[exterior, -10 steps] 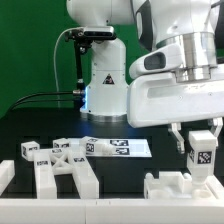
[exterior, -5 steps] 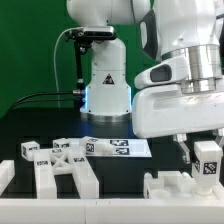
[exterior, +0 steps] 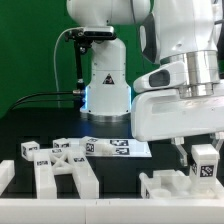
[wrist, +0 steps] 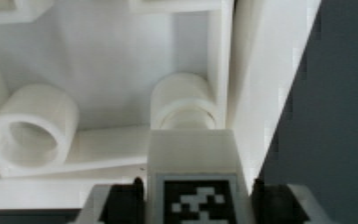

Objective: Assemble chair

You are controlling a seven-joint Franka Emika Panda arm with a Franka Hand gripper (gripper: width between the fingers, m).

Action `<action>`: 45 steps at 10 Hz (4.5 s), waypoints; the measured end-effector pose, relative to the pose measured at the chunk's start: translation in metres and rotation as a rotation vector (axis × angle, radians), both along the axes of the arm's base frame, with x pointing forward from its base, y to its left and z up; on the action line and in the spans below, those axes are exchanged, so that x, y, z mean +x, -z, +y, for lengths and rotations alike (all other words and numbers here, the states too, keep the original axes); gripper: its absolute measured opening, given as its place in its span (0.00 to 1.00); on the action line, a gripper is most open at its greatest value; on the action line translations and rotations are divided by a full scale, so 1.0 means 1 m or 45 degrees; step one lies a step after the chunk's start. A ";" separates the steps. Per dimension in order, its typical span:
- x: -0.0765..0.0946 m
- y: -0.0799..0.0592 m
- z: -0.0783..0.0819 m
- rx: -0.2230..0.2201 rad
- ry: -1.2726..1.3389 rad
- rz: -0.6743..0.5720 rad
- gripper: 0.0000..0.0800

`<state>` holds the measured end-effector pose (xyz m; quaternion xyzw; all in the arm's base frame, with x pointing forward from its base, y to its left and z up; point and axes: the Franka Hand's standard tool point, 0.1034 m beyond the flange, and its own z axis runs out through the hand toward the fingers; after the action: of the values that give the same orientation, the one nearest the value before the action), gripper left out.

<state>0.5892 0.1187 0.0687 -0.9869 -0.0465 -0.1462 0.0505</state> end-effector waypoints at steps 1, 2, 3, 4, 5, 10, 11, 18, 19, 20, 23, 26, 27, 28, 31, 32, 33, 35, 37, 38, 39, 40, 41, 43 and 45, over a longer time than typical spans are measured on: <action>0.000 0.000 0.001 -0.001 0.000 -0.034 0.36; 0.001 0.000 0.001 -0.001 0.002 -0.054 0.36; 0.001 0.000 0.000 -0.002 0.001 -0.055 0.36; 0.001 0.000 0.000 -0.002 0.001 -0.054 0.36; 0.000 0.001 0.000 -0.002 0.000 -0.043 0.45; 0.011 -0.011 0.009 0.056 0.096 0.322 0.81; 0.014 -0.007 0.014 0.056 0.102 0.331 0.81; 0.009 -0.001 0.007 0.109 0.499 0.399 0.36; 0.009 0.000 0.007 0.133 0.613 0.408 0.36; 0.009 0.000 0.008 0.181 0.790 0.420 0.36; 0.010 0.001 0.011 0.362 1.367 0.490 0.36; 0.011 0.001 0.011 0.391 1.438 0.503 0.36; 0.011 0.001 0.010 0.373 1.340 0.490 0.46; 0.013 0.000 0.003 0.338 1.119 0.456 0.46; 0.010 -0.007 0.010 0.223 0.651 0.403 0.78; 0.010 -0.006 0.009 0.208 0.567 0.393 0.81; 0.010 -0.006 0.006 0.201 0.527 0.387 0.81; 0.007 -0.007 0.004 0.070 0.117 0.278 0.81; 0.008 -0.007 0.001 0.044 0.029 0.255 0.81; 0.008 -0.007 0.001 0.044 0.028 0.255 0.67; 0.008 -0.007 0.001 0.049 0.049 0.258 0.50; 0.008 -0.007 0.001 0.074 0.177 0.275 0.36; 0.008 -0.006 0.000 0.090 0.261 0.286 0.36; 0.015 -0.006 0.001 0.141 0.526 0.306 0.36; 0.013 -0.005 0.007 0.259 1.099 0.370 0.36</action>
Offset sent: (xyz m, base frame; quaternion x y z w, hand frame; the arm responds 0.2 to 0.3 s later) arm 0.0000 0.0000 0.0000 0.0000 0.0000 0.0000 1.0000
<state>0.6022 0.1260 0.0741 -0.9162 0.3907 -0.0177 0.0877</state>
